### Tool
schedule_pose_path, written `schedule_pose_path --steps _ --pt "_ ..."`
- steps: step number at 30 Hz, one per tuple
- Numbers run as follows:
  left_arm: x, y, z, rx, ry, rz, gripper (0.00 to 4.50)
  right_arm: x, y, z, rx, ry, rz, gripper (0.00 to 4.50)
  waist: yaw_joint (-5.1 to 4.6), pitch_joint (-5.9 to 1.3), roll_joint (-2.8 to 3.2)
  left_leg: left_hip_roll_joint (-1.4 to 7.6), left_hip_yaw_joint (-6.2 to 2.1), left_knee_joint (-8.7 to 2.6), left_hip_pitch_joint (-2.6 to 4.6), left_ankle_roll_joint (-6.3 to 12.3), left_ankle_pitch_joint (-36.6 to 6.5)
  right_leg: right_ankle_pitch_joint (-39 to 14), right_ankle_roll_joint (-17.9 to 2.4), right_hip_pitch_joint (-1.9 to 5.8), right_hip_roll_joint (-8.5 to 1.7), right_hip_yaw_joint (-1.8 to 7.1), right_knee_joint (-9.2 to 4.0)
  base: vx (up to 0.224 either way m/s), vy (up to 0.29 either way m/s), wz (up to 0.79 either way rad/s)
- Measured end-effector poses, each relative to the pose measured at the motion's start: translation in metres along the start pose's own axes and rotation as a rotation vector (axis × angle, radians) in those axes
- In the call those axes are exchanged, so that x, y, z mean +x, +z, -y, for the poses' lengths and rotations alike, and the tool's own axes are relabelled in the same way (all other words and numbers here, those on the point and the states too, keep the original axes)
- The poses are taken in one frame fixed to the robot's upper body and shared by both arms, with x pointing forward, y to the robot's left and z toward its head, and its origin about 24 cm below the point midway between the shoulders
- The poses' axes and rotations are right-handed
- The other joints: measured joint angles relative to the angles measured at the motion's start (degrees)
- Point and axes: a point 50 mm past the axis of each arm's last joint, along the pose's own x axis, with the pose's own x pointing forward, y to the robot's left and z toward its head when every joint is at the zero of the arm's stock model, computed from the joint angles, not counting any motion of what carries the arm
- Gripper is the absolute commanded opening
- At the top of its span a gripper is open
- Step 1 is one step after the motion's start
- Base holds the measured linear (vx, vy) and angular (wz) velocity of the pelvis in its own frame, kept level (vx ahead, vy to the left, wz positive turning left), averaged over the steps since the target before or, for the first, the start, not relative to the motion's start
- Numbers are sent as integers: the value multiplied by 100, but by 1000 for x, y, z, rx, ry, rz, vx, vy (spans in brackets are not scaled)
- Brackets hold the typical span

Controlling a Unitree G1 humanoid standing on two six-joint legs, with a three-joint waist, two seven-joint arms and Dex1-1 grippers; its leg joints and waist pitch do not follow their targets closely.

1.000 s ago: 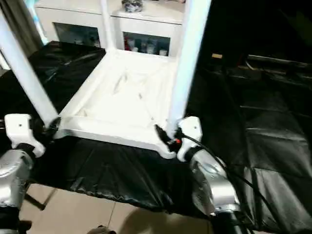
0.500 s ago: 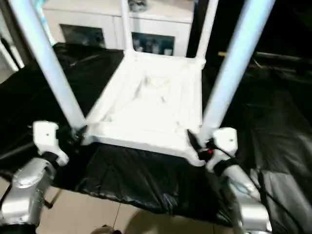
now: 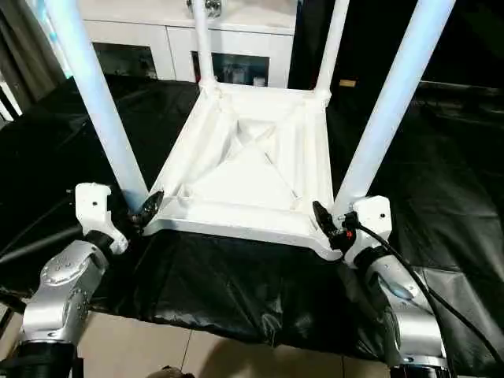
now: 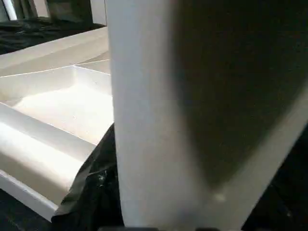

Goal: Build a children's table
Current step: Flip table

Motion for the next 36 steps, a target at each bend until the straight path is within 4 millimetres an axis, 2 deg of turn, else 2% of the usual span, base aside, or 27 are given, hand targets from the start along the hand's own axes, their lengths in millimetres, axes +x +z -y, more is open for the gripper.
schedule_pose_path --steps 1,5,6,8,9,10,17,19,23,24,30,33,36 --pt "1 0 0 -1 0 0 296 0 0 0 -1 0 -1 189 0 0 0 0 0 0 0 0 0 0 0 0 0 0 0 0 0 0" --pt "4 0 -2 1 17 -9 286 0 0 1 -3 0 -1 189 0 -4 19 -1 0 0 0 0 0 0 -1 2 -1 0 -2 0 0 0" --pt "4 -1 -2 4 24 -14 260 0 0 0 -2 2 0 189 -3 -7 32 -1 0 0 0 0 0 0 -1 2 -1 0 -3 0 0 0" --pt "4 -2 -2 3 40 -17 249 0 1 0 1 5 3 259 -9 -10 46 -1 1 0 0 0 0 1 -1 2 -1 0 -3 0 0 0" --pt "4 -2 -2 7 53 -20 246 -1 1 1 0 10 3 259 -7 -14 60 0 0 -1 0 0 0 0 -1 2 0 -1 -3 0 0 0" --pt "4 -3 -1 4 55 -21 224 -3 0 1 -2 16 -2 270 0 -15 70 0 0 -2 0 0 0 0 0 2 0 -2 -3 0 0 0" --pt "6 -4 3 -12 99 -23 215 -11 -9 1 10 13 -27 317 13 -14 139 -1 1 -1 -3 1 0 -1 2 0 -2 -2 -3 0 0 0" --pt "6 -5 4 -15 112 -24 215 -17 -8 1 1 0 -12 341 16 -17 160 -1 1 -2 -4 1 0 -3 4 0 -3 -2 -5 0 0 0" --pt "8 -5 7 -18 119 -27 214 -31 -9 4 11 -39 11 358 3 -15 189 -1 1 -3 -6 1 0 -11 19 -3 -2 -2 -7 0 0 0" --pt "7 -5 8 -21 122 -27 214 -41 -6 3 11 -42 31 360 15 -17 199 -2 -1 -8 -8 1 0 -26 43 -1 -3 -3 -10 0 0 0" --pt "6 -5 10 -26 133 -34 213 -83 3 1 45 -25 78 360 -7 -16 198 -3 0 -22 -5 1 -1 -32 53 -3 -1 -2 -19 0 0 0" --pt "6 -7 13 -44 138 -41 213 -96 14 0 58 18 91 360 -14 -9 178 -7 0 -22 -8 4 -2 -31 54 1 -2 0 -32 0 0 0" --pt "4 -8 17 -68 134 -45 213 -101 22 -8 80 108 82 360 -21 -15 184 -10 0 -28 -6 7 -4 -32 56 0 -3 3 -37 0 0 0"
